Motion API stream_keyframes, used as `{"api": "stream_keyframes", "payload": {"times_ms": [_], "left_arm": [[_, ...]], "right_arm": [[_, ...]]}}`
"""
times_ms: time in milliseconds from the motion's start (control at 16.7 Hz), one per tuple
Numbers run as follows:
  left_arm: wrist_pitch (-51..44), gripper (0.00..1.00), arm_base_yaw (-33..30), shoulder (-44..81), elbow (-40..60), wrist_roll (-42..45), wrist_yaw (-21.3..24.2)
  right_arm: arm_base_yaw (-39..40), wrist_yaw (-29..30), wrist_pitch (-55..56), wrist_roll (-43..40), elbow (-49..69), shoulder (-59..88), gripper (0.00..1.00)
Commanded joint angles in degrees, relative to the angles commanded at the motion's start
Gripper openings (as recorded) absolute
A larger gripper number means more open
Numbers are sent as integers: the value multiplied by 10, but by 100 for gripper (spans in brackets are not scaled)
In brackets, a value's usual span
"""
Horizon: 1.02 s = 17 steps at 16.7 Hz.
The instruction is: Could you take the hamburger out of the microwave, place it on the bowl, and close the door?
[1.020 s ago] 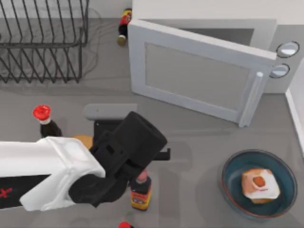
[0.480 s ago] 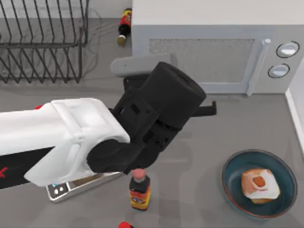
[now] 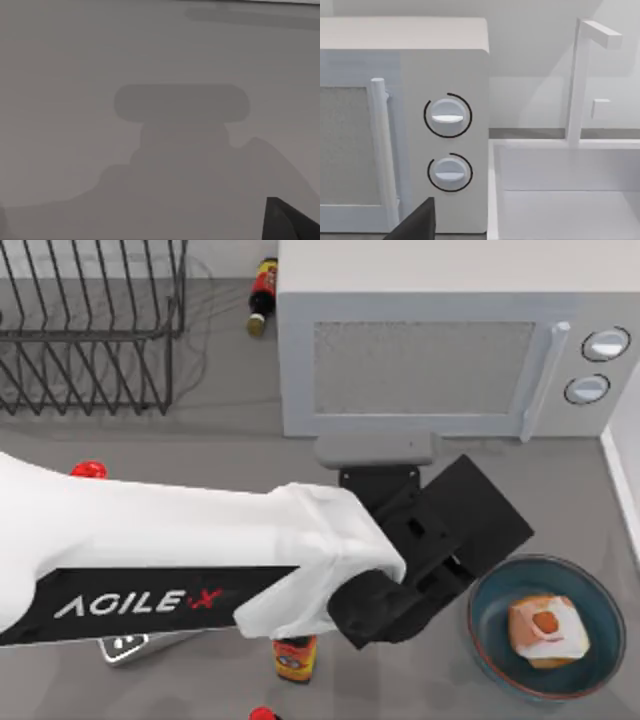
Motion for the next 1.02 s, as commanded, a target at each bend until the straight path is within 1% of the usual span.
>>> {"api": "stream_keyframes", "payload": {"times_ms": [180,480,840,1020], "left_arm": [[-7,0,-7,22,-11,-8,-8],[-6,0,2,26,-1,-1,-3],[8,0,67,110,95,103,40],[34,0,99,127,111,135,54]], "right_arm": [[0,0,0,0,0,0,100],[0,0,0,0,0,0,100],[0,0,0,0,0,0,100],[0,0,0,0,0,0,100]]}}
